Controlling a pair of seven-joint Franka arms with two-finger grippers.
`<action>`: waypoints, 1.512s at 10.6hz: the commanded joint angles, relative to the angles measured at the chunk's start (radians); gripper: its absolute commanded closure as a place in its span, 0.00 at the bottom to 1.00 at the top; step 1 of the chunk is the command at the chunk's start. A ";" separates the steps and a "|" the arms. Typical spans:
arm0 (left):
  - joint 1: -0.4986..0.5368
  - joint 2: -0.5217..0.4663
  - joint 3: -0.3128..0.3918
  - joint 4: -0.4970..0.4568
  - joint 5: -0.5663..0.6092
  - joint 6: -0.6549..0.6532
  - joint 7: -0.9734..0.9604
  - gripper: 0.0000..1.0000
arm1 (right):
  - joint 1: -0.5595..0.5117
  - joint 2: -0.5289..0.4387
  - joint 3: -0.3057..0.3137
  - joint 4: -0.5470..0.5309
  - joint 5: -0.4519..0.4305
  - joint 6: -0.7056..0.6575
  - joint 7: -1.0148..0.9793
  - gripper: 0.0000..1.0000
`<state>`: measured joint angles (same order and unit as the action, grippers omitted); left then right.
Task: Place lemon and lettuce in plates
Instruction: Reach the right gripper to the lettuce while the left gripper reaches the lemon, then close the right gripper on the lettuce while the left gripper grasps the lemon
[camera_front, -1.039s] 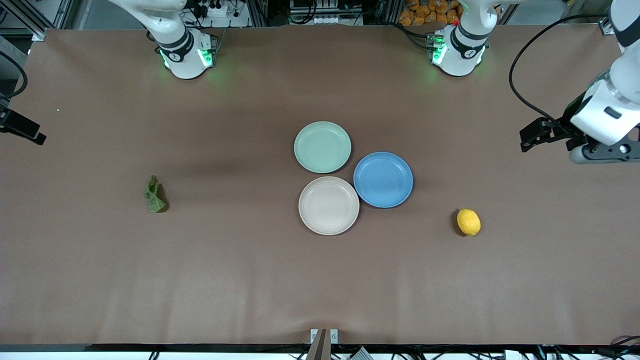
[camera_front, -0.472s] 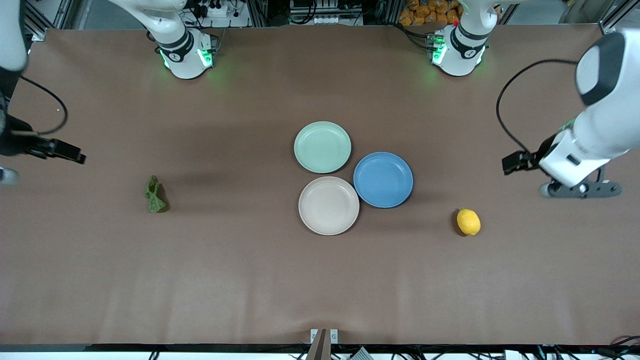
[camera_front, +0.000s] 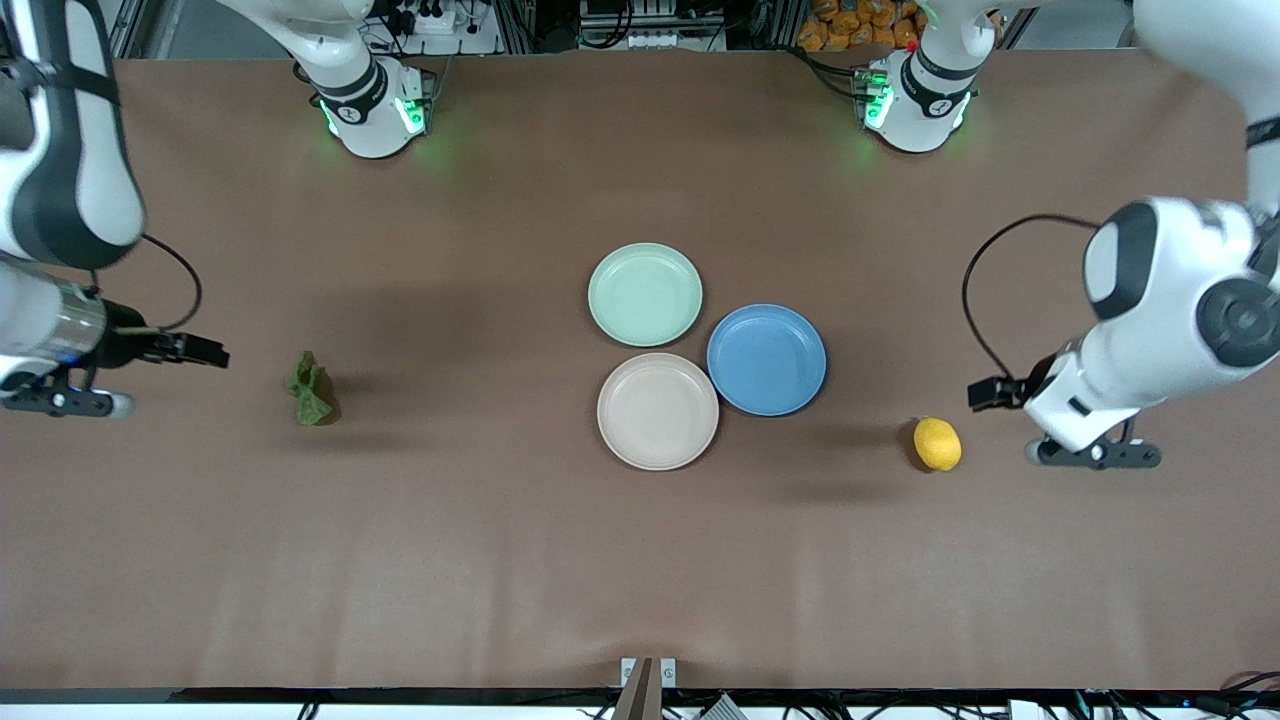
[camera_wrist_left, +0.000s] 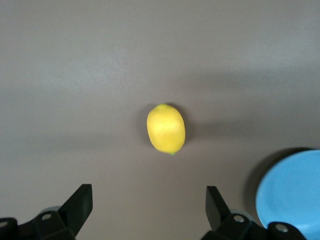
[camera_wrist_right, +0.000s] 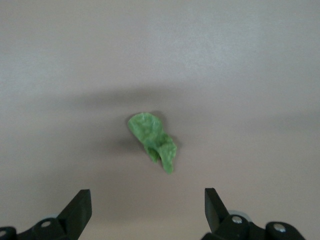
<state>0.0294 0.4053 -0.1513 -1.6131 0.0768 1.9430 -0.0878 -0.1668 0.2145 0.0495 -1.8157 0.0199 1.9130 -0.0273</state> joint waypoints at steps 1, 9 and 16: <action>0.004 0.110 -0.001 0.007 0.020 0.085 0.025 0.00 | -0.002 0.008 0.000 -0.131 0.022 0.165 -0.022 0.00; 0.007 0.240 -0.001 -0.065 0.067 0.298 0.013 0.00 | 0.006 0.184 0.001 -0.324 0.022 0.619 -0.020 0.00; 0.009 0.288 -0.001 -0.065 0.067 0.329 0.008 0.02 | 0.032 0.259 0.000 -0.346 0.022 0.744 -0.011 0.15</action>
<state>0.0333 0.6831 -0.1494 -1.6735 0.1198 2.2537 -0.0778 -0.1546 0.4770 0.0525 -2.1505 0.0201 2.6364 -0.0299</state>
